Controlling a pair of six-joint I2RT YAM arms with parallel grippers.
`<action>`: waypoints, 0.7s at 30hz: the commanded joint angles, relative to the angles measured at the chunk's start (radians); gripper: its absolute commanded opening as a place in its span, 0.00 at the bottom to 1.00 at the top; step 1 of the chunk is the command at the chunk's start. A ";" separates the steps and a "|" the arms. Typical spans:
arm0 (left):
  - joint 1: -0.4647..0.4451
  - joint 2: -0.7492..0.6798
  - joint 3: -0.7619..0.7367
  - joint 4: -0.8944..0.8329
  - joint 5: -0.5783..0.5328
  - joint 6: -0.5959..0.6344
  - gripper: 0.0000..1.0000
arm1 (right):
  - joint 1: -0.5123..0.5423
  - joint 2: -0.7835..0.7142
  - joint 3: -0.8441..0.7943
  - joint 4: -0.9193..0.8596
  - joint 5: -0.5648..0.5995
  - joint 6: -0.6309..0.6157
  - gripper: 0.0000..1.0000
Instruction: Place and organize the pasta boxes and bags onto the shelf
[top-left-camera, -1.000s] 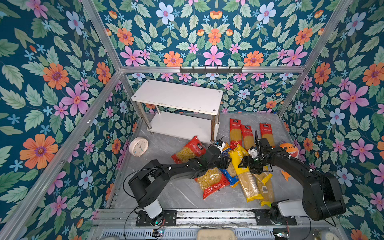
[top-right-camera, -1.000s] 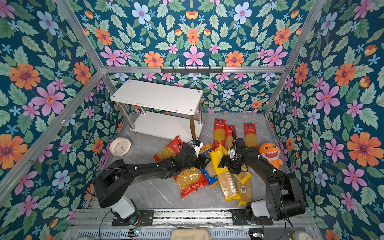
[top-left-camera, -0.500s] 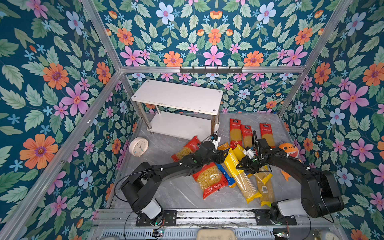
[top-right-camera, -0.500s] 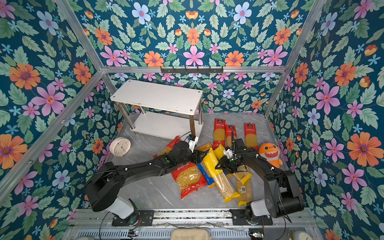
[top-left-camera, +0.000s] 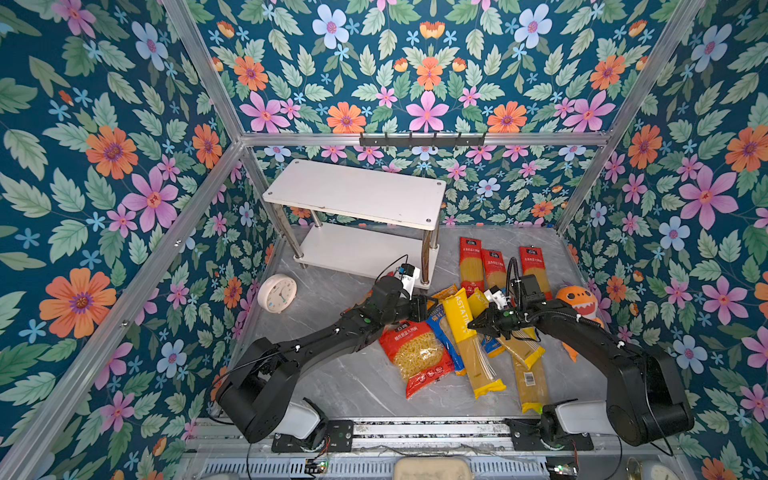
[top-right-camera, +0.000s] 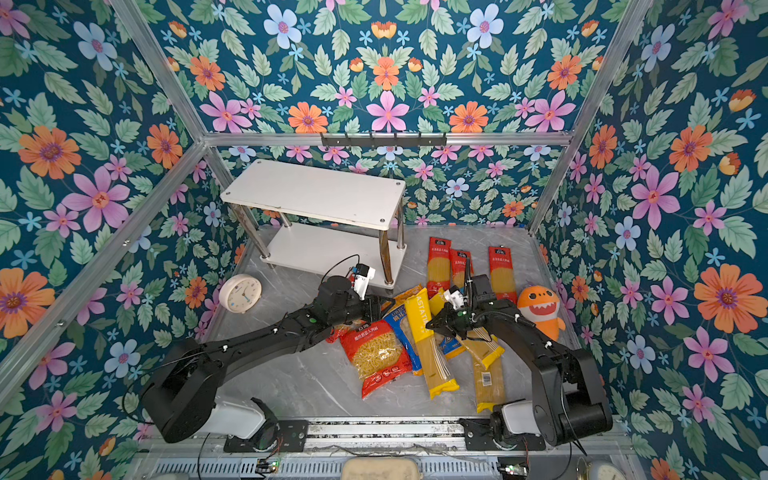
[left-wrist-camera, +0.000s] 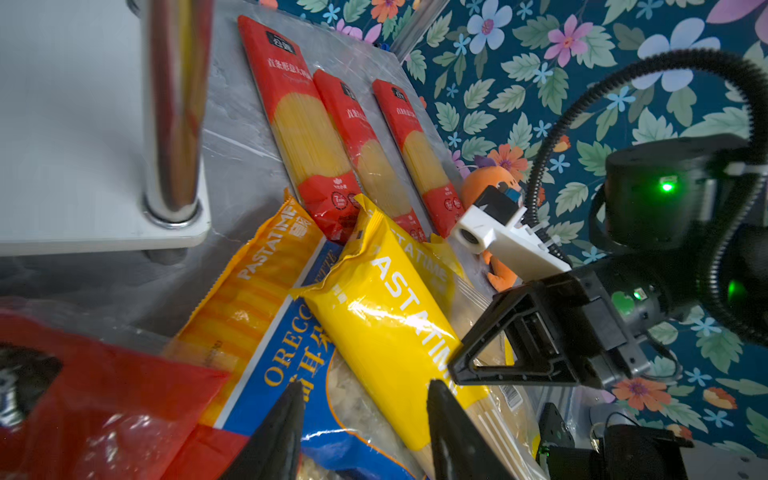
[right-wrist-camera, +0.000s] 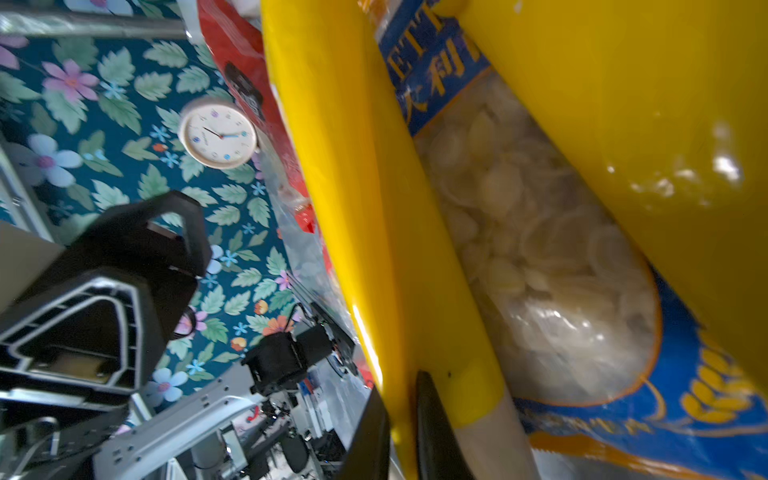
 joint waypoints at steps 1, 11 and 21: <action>0.007 -0.008 -0.002 0.029 0.003 -0.020 0.52 | 0.016 -0.006 -0.027 0.264 -0.010 0.262 0.15; 0.002 0.077 -0.029 0.047 0.041 -0.046 0.48 | 0.033 0.106 0.044 -0.072 0.092 -0.132 0.51; -0.035 0.147 -0.017 0.142 0.079 -0.109 0.42 | 0.032 0.188 0.072 -0.107 0.059 -0.327 0.57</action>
